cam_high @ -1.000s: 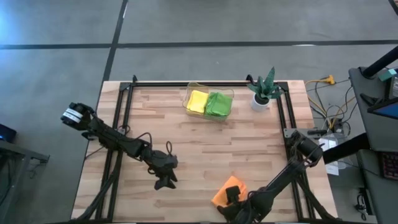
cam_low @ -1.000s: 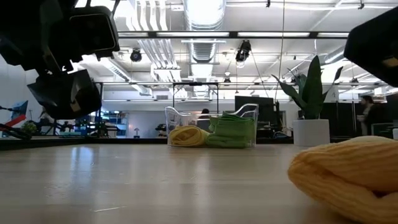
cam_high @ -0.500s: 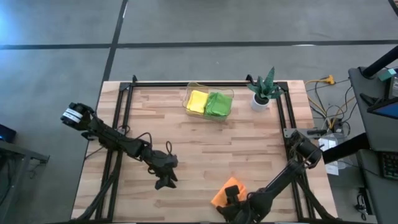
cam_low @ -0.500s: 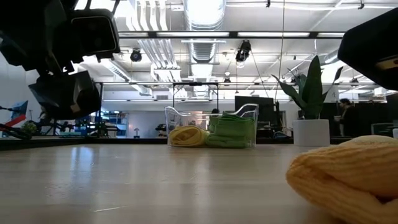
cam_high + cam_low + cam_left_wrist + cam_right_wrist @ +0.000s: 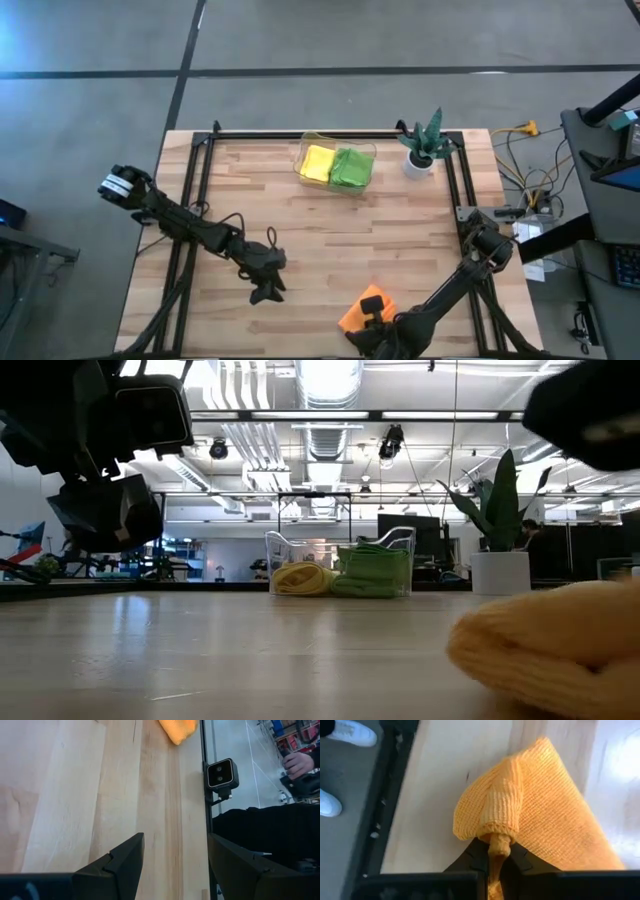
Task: Fold microfiber towels
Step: Put the folded orange microfiber towel into the transparent bin
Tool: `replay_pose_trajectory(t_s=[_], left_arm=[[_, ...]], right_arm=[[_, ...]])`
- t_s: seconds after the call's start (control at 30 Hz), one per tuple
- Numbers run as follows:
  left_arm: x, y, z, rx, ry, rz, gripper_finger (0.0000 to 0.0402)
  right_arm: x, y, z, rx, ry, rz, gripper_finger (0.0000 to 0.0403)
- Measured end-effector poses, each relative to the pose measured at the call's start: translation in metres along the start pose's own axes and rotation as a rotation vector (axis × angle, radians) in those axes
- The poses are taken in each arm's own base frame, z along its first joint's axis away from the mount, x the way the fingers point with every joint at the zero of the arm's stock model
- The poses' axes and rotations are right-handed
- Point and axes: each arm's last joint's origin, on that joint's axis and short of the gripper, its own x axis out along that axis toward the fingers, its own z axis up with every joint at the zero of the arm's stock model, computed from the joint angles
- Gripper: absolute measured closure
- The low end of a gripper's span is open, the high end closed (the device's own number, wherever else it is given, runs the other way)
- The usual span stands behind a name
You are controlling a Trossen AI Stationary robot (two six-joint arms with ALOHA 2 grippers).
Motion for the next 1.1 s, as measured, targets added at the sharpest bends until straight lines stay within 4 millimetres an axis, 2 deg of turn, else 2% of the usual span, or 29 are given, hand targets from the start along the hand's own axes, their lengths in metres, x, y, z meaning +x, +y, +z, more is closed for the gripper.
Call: replay_pose_trajectory(t_s=[0.13,0.27,0.43,0.57,0.67,0.9,1.1], left_arm=[[0.0,0.0,0.0,0.006,-0.006,-0.003,0.0199],[0.0,-0.001,0.001,0.023,-0.01,-0.006,0.0199],[-0.004,-0.004,0.003,0.066,-0.031,-0.024,0.0199],[-0.01,-0.008,0.005,0.112,-0.054,-0.041,0.0199],[-0.019,-0.011,0.005,0.134,-0.075,-0.058,0.0199],[-0.05,-0.013,0.0,0.16,-0.173,-0.044,0.0199],[-0.079,-0.005,-0.01,0.156,-0.324,0.006,0.0199]], right_arm=[[-0.022,-0.008,0.012,0.026,-0.037,0.011,0.039],[-0.052,-0.025,0.027,0.084,-0.11,0.037,0.039],[-0.1,-0.064,0.046,0.276,-0.263,0.092,0.0391],[-0.122,-0.099,0.053,0.401,-0.467,0.154,0.0391],[-0.126,-0.126,0.05,0.489,-0.618,0.193,0.0391],[-0.119,-0.202,0.027,0.672,-0.931,0.225,0.0391],[-0.098,-0.281,0.005,0.769,-0.943,0.204,0.0391]])
